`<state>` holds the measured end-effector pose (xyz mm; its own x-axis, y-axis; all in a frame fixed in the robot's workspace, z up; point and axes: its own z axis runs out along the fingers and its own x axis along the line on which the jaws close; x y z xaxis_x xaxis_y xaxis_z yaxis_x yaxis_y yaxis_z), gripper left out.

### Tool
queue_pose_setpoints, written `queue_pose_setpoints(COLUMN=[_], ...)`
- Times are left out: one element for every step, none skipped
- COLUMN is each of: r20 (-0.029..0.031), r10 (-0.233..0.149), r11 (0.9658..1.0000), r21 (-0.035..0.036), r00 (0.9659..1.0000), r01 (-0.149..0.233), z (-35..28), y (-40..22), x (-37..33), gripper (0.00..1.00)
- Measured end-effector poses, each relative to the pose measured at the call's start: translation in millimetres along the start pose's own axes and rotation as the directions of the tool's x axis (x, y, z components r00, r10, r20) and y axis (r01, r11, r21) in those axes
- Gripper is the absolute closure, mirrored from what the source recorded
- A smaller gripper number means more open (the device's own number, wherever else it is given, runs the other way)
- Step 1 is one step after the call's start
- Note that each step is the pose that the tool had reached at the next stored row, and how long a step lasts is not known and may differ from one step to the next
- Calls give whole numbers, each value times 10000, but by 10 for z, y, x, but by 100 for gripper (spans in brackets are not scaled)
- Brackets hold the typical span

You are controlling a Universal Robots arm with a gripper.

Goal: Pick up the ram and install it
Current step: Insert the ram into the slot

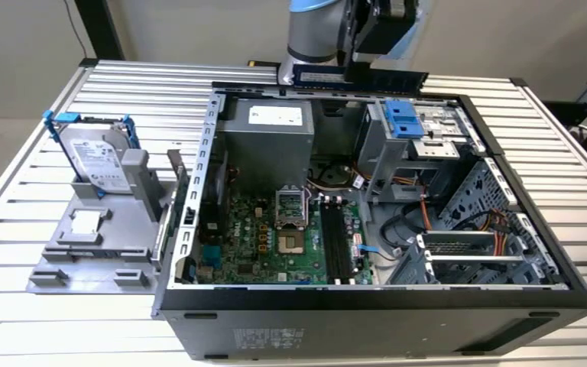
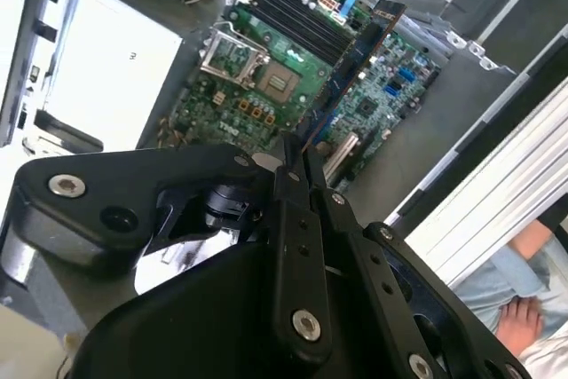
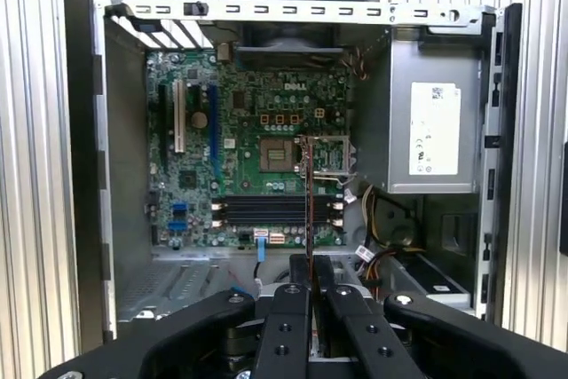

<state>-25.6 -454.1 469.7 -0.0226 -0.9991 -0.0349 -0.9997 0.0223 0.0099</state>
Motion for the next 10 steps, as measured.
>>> queue_pose_setpoints(r20=[0, 1, 0, 0, 2, -4, -1, -1, -4, -2], r10=[0, 0, 0, 0, -1, -50, -136, -206, -247, -262], r11=[10000, 10000, 10000, 10000, 10000, 10000, 9999, 9998, 9997, 9997], r21=[0, 0, 0, 0, 0, -3, -5, -7, -9, -9], r00=[10000, 10000, 10000, 10000, 10000, 10000, 9999, 9998, 9997, 9997], r01=[0, 0, 0, 0, 1, 50, 136, 206, 247, 262], z=[2, 4, 6, 7, 10, 8, 10, 11, 10, 11], y=[1, 2, 3, 4, 6, 5, 5, 6, 5, 3], x=[-43, -88, -137, -181, -221, -233, -238, -245, -254, -259], gripper=[100, 100, 100, 100, 100, 100, 100, 100, 100, 100])
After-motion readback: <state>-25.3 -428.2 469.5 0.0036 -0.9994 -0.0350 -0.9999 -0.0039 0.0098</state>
